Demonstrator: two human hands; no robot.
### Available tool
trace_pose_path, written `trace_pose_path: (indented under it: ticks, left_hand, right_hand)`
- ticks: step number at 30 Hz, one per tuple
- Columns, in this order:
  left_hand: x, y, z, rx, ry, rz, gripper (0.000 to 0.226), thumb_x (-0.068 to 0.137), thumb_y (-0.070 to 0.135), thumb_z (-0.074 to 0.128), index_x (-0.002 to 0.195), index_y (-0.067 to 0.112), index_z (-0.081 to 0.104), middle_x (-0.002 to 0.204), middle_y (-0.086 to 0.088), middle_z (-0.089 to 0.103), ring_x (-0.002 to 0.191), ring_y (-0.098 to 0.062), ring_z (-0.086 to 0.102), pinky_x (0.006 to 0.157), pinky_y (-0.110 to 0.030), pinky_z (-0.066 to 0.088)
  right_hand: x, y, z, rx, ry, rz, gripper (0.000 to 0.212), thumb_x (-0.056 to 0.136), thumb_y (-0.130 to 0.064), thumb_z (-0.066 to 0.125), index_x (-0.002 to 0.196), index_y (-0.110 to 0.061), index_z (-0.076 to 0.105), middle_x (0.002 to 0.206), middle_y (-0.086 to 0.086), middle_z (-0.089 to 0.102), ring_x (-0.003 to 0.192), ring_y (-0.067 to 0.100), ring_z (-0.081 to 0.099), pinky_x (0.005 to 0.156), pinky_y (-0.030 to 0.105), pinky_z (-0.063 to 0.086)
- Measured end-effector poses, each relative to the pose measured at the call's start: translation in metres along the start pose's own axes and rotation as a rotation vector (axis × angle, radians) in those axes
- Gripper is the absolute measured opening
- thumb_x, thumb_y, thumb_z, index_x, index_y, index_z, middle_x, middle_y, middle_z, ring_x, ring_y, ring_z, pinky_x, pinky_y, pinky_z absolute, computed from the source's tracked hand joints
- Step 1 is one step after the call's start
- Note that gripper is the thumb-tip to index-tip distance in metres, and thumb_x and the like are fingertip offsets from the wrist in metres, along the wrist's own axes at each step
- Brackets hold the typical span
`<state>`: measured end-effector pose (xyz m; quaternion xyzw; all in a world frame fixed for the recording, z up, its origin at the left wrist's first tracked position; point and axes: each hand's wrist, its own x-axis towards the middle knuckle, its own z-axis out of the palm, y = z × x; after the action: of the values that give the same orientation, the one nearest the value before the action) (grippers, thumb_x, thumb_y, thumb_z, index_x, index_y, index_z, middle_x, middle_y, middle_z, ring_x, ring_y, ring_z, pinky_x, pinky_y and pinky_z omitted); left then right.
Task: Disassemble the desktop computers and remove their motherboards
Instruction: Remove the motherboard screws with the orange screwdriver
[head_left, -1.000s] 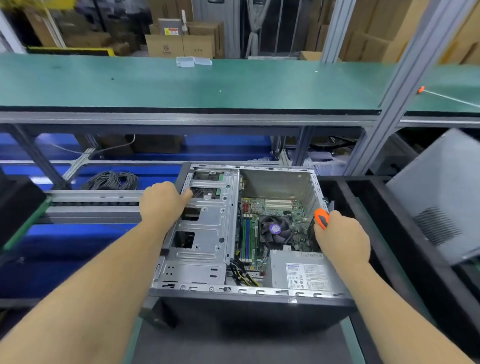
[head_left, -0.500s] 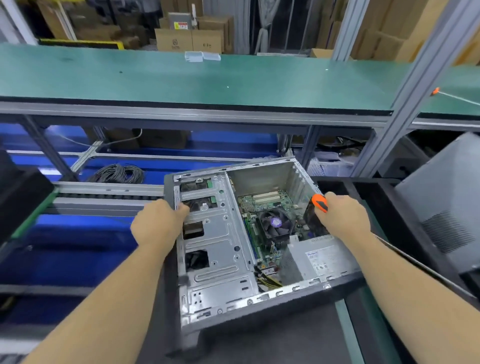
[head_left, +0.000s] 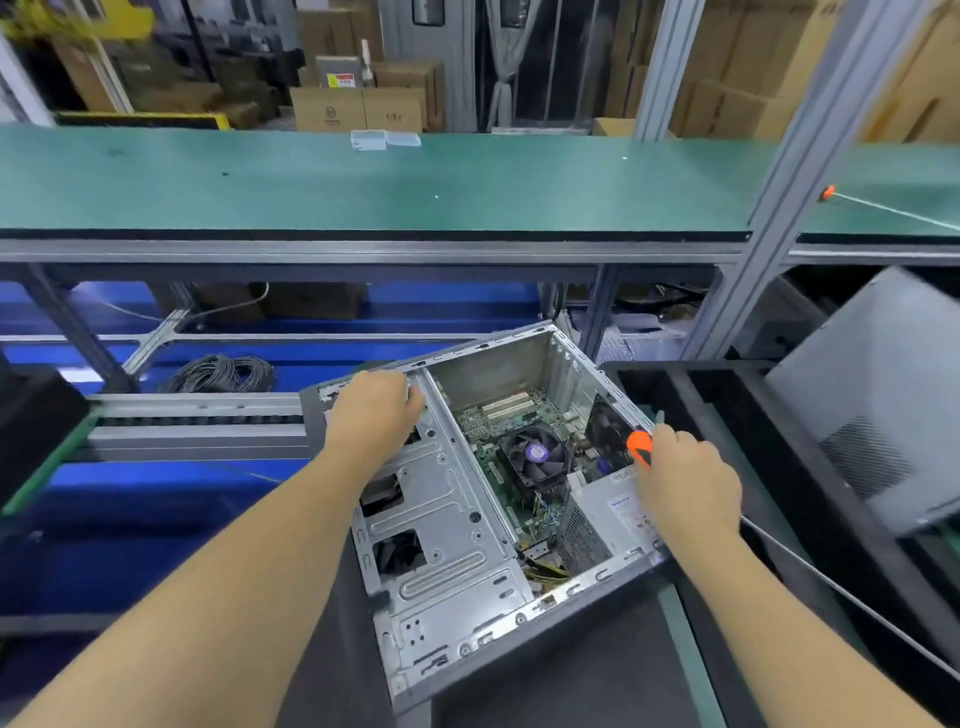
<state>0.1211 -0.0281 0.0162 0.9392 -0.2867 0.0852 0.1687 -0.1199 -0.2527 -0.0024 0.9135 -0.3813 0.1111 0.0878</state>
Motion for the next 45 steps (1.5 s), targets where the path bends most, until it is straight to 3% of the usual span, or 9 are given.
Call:
trace_pose_path:
  ticks: [6, 11, 15, 18, 23, 27, 31, 40, 45]
  left_hand:
    - [0.002, -0.001, 0.02, 0.003, -0.063, 0.166, 0.042, 0.1, 0.028, 0.043, 0.068, 0.003, 0.054, 0.061, -0.012, 0.055, 0.062, -0.032, 0.053, 0.058, -0.039, 0.045]
    - [0.007, 0.004, 0.031, -0.02, -0.071, 0.286, 0.053, 0.104, 0.038, 0.04, 0.062, 0.008, 0.052, 0.055, -0.005, 0.051, 0.057, -0.023, 0.048, 0.057, -0.035, 0.043]
    - [0.003, 0.007, 0.037, -0.077, 0.005, 0.242, 0.033, 0.104, 0.033, 0.042, 0.09, 0.008, 0.057, 0.074, -0.008, 0.063, 0.077, -0.031, 0.057, 0.065, -0.04, 0.047]
    - [0.002, 0.016, 0.038, -0.107, -0.016, 0.33, 0.038, 0.104, 0.034, 0.041, 0.108, 0.006, 0.066, 0.083, -0.009, 0.071, 0.084, -0.031, 0.064, 0.075, -0.043, 0.053]
    - [0.002, 0.038, 0.047, -0.011, -0.086, 0.438, 0.061, 0.105, 0.039, 0.034, 0.059, 0.005, 0.054, 0.057, -0.009, 0.051, 0.067, -0.03, 0.053, 0.071, -0.036, 0.044]
    - [-0.003, 0.039, 0.048, 0.024, -0.096, 0.394, 0.058, 0.106, 0.037, 0.034, 0.056, 0.011, 0.047, 0.055, -0.002, 0.041, 0.068, -0.029, 0.049, 0.066, -0.037, 0.041]
    - [-0.015, 0.044, 0.045, 0.079, -0.105, 0.353, 0.058, 0.106, 0.037, 0.029, 0.055, 0.012, 0.044, 0.055, -0.001, 0.041, 0.067, -0.027, 0.043, 0.074, -0.037, 0.045]
    - [-0.053, 0.041, 0.035, 0.225, -0.148, 0.323, 0.063, 0.101, 0.047, 0.029, 0.053, 0.01, 0.048, 0.048, 0.001, 0.041, 0.053, -0.022, 0.048, 0.045, -0.026, 0.026]
    - [-0.035, 0.032, 0.023, 0.098, -0.175, 0.317, 0.062, 0.102, 0.046, 0.032, 0.051, 0.011, 0.042, 0.049, -0.003, 0.046, 0.052, -0.021, 0.05, 0.047, -0.028, 0.033]
  right_hand:
    - [-0.015, -0.004, 0.003, 0.238, 0.154, 0.099, 0.018, 0.082, -0.02, 0.075, 0.089, -0.01, 0.063, 0.076, 0.009, 0.066, 0.069, 0.037, 0.062, 0.06, 0.036, 0.037]
    - [-0.012, 0.0, 0.006, 0.321, 0.202, 0.139, 0.021, 0.086, -0.022, 0.065, 0.074, -0.013, 0.051, 0.065, 0.006, 0.057, 0.059, 0.034, 0.053, 0.055, 0.035, 0.038]
    - [-0.012, 0.001, 0.006, 0.309, 0.206, 0.124, 0.026, 0.085, -0.022, 0.068, 0.072, -0.015, 0.047, 0.061, 0.001, 0.05, 0.054, 0.028, 0.041, 0.053, 0.033, 0.036]
    - [-0.013, 0.0, 0.004, 0.314, 0.22, 0.114, 0.029, 0.084, -0.022, 0.07, 0.072, -0.017, 0.044, 0.061, -0.002, 0.044, 0.054, 0.025, 0.036, 0.054, 0.032, 0.032]
    - [-0.013, 0.001, 0.006, 0.329, 0.228, 0.109, 0.031, 0.084, -0.02, 0.069, 0.072, -0.019, 0.041, 0.061, -0.002, 0.044, 0.054, 0.026, 0.035, 0.054, 0.031, 0.031]
    - [-0.005, 0.008, 0.012, 0.376, 0.222, 0.103, 0.028, 0.087, -0.023, 0.062, 0.069, -0.018, 0.041, 0.059, -0.003, 0.045, 0.051, 0.025, 0.041, 0.05, 0.03, 0.035]
    - [0.019, 0.019, 0.018, 0.419, 0.16, 0.093, 0.027, 0.093, -0.03, 0.055, 0.07, -0.021, 0.043, 0.062, -0.006, 0.046, 0.052, 0.022, 0.047, 0.051, 0.032, 0.041]
    - [0.09, 0.012, 0.025, 0.34, 0.043, -0.175, 0.02, 0.092, -0.028, 0.06, 0.079, -0.017, 0.048, 0.062, -0.001, 0.052, 0.054, 0.024, 0.049, 0.05, 0.03, 0.036]
    - [0.056, 0.008, 0.016, 0.271, 0.198, -0.119, 0.017, 0.089, -0.018, 0.069, 0.097, -0.004, 0.062, 0.084, 0.014, 0.06, 0.072, 0.037, 0.055, 0.053, 0.037, 0.043]
